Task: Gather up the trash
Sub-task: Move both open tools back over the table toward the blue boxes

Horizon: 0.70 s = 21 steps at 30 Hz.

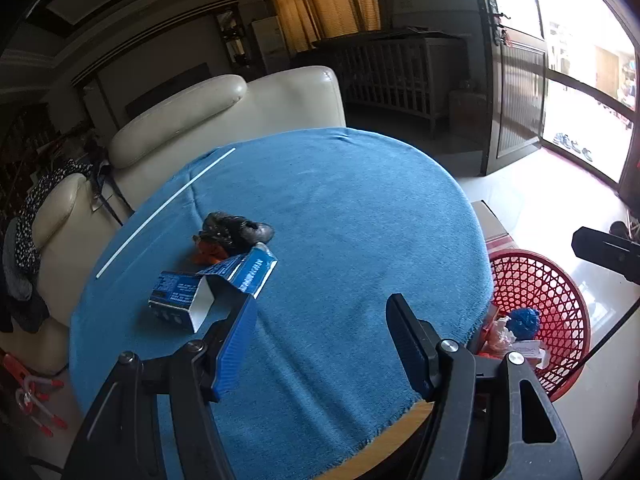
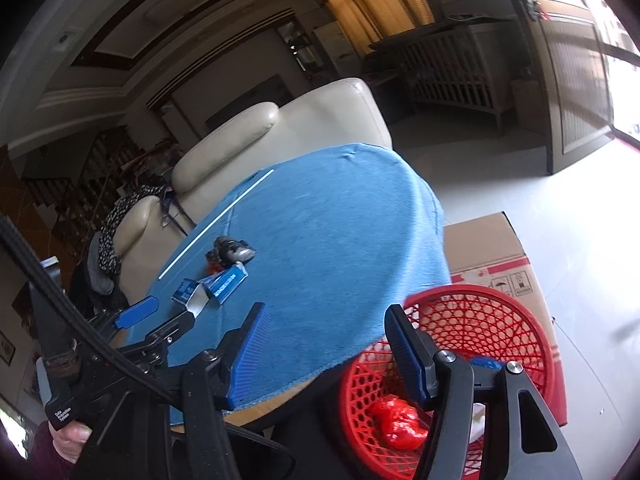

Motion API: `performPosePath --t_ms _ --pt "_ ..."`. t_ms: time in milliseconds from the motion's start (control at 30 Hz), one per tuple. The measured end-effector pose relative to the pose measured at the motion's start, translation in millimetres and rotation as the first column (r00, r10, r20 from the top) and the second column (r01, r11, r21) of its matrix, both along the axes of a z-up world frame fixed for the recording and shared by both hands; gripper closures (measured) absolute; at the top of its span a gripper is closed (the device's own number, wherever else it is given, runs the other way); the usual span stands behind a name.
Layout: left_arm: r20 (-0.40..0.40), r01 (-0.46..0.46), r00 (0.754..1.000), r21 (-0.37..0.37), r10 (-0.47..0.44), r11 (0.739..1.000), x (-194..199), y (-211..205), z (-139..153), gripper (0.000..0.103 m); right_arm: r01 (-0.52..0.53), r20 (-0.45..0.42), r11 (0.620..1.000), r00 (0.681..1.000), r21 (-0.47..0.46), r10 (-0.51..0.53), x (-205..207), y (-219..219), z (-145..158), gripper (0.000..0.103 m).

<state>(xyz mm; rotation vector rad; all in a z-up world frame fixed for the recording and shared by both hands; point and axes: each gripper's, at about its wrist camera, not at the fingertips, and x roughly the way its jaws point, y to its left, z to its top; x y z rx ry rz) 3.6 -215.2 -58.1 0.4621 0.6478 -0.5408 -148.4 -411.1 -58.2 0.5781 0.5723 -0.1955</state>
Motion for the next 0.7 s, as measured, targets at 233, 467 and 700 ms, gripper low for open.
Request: performPosePath --t_ms 233,467,700 --pt "0.012 -0.058 0.998 -0.024 0.058 0.998 9.6 24.1 4.4 0.035 -0.038 -0.004 0.999 0.999 -0.032 0.038 11.9 19.3 7.9 0.039" --pt "0.012 -0.113 0.993 -0.045 0.113 0.993 20.3 46.3 6.2 0.035 -0.087 -0.007 0.994 0.996 -0.061 0.086 29.6 39.5 16.2 0.039" --pt "0.007 -0.164 0.986 -0.056 0.164 0.985 32.0 65.9 4.4 0.035 -0.134 -0.004 0.987 0.991 -0.092 0.134 49.3 57.6 26.2 0.039"
